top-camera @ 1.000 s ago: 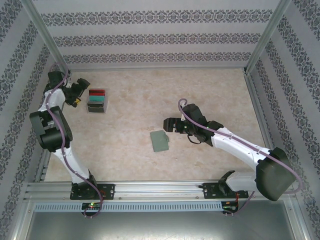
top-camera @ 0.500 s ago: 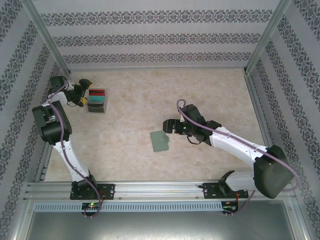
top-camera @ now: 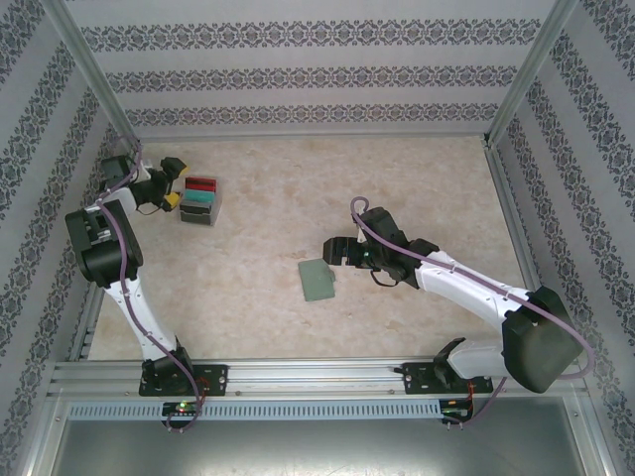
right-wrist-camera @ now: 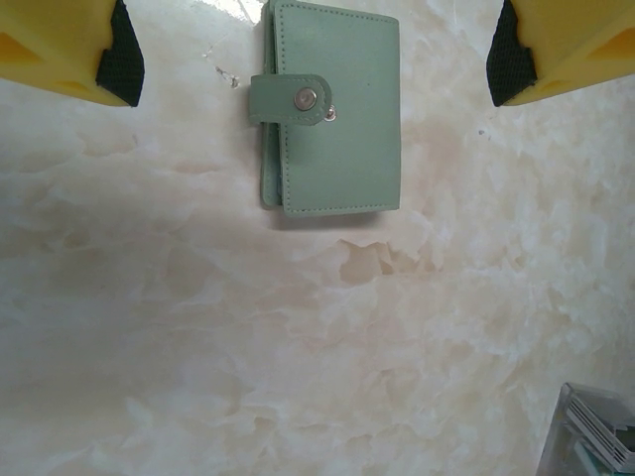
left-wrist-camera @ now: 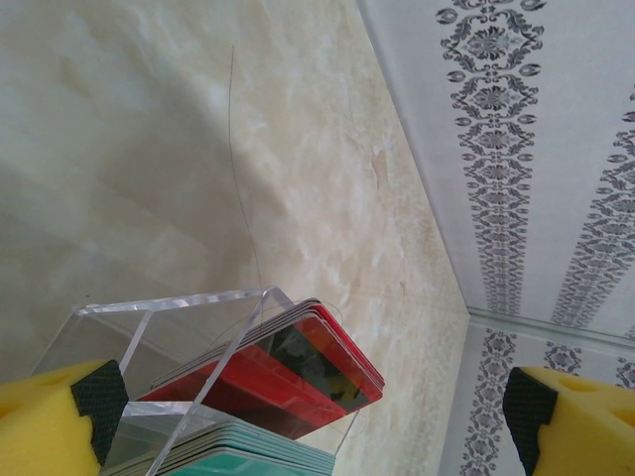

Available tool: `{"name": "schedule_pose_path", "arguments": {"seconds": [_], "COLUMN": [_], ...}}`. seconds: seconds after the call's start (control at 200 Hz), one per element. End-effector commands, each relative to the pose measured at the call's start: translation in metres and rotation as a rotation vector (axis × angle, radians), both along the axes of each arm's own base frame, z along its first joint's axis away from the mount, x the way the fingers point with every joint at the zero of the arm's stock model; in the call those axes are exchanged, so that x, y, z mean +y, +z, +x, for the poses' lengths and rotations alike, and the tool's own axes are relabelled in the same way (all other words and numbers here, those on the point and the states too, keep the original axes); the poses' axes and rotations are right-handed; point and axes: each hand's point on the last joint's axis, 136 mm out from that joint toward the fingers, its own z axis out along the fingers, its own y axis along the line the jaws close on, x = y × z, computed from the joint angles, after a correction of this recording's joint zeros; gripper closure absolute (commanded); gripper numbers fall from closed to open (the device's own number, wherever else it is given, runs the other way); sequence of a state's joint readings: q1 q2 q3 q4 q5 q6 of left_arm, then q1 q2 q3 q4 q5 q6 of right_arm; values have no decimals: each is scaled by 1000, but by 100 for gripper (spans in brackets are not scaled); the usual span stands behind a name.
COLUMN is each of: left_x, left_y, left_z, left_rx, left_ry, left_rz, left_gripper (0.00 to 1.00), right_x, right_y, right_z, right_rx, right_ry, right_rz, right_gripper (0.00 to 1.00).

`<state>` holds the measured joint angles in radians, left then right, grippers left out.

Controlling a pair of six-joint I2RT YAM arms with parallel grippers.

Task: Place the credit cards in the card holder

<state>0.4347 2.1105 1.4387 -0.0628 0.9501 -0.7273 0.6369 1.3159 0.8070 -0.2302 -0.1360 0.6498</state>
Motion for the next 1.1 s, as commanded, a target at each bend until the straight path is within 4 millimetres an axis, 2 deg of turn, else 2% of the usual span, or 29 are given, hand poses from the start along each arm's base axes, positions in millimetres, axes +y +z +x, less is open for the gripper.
{"name": "schedule_pose_path", "arguments": {"seconds": [0.0,0.26,0.505,0.704,0.959,1.094], "left_x": [-19,-32,-54,-80,-122,-145], "left_y": [17,19,19,18,17,19], "left_z": [3,5,7,9,13,6], "left_rx": [-64,-74,-84,-86,-83,-64], "left_ry": [-71,-107,-165,-230,-316,-345], "left_rz": [-17,-20,-32,-35,-42,-42], "left_gripper": [0,0,1,0,0,0], "right_x": [3,1,3,2,-7,-11], "right_y": [6,2,2,0,-4,-5], "right_z": [0,-1,0,1,0,1], "right_rx": [-1,6,5,4,0,4], "right_ry": [1,-13,-4,-4,-19,-27], "right_rz": [18,12,10,-2,-17,-24], "right_gripper": [9,9,9,9,8,8]}}
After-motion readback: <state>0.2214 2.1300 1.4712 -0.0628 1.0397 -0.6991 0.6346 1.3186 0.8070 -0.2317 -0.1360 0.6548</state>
